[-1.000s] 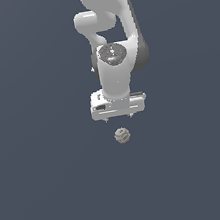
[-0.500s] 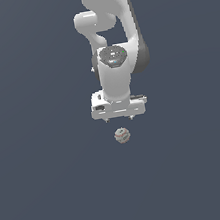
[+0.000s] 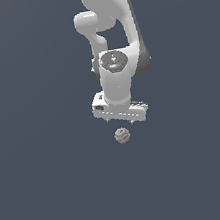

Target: Pick up the object and move it to a goal position.

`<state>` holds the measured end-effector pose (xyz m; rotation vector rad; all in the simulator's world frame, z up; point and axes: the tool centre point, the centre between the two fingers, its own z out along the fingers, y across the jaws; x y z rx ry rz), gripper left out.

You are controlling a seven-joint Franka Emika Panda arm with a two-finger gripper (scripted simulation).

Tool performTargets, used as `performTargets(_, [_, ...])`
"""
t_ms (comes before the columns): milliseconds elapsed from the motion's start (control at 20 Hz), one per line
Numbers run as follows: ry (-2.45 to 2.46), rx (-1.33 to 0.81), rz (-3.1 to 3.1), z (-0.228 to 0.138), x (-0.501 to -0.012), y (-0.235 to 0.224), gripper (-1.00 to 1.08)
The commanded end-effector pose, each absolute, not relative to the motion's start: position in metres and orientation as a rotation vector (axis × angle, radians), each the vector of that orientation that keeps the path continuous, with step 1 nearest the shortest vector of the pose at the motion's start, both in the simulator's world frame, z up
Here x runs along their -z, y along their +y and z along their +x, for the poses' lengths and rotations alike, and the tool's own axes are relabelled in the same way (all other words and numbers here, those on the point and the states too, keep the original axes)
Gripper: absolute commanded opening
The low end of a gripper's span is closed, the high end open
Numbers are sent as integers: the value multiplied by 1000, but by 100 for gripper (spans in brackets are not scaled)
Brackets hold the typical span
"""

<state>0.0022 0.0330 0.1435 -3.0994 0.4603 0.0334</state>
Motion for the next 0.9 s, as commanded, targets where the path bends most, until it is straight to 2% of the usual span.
performTargets(0, [568, -33, -3081, 3, -140, 34, 100])
performTargets(850, [1268, -23, -2869, 10, -117, 37, 100])
